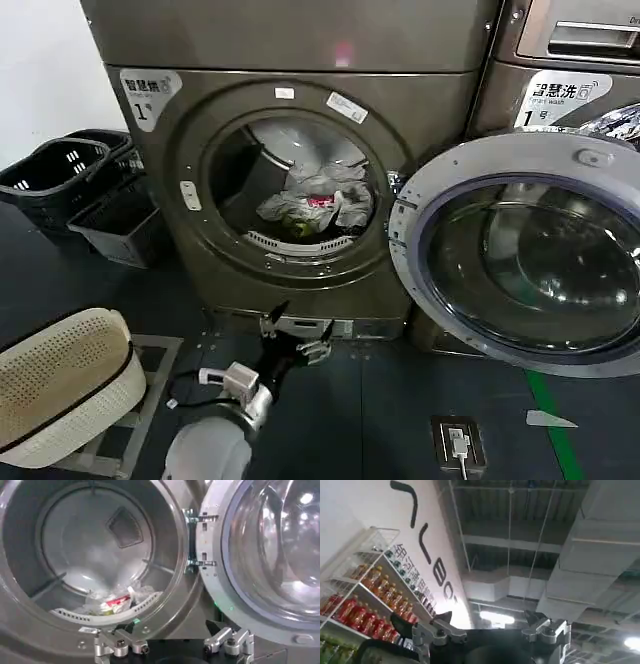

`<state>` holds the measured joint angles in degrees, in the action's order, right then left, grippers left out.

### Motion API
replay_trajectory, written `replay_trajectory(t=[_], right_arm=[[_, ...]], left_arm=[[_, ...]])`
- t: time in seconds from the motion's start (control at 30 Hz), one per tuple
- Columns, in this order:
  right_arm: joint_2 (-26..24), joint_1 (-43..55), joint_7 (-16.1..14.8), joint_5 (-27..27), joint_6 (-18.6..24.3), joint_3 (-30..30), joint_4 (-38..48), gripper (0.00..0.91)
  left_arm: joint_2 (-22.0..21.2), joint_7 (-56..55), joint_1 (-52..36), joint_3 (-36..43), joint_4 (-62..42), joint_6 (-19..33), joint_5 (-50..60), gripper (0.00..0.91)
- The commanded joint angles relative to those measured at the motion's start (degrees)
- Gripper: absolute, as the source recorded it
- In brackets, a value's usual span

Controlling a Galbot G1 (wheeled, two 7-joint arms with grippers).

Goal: Grasp the clothes from the dryer.

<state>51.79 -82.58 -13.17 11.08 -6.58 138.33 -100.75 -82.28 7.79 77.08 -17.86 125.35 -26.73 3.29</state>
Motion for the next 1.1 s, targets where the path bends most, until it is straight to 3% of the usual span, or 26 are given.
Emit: replay_trajectory(t=[0.03, 1.1], right_arm=[[0.05, 0.01, -0.01, 0.08, 0.02, 0.0, -0.04, 0.907], [0.68, 0.25, -0.42, 0.28, 0.15, -0.94, -1.2, 0.907]], left_arm=[[-0.04, -0.08, -0.05, -0.04, -0.11, -0.06, 0.19, 0.907], [0.19, -1.28, 0.72, -1.94, 0.81, -0.21, 0.83, 0.907]])
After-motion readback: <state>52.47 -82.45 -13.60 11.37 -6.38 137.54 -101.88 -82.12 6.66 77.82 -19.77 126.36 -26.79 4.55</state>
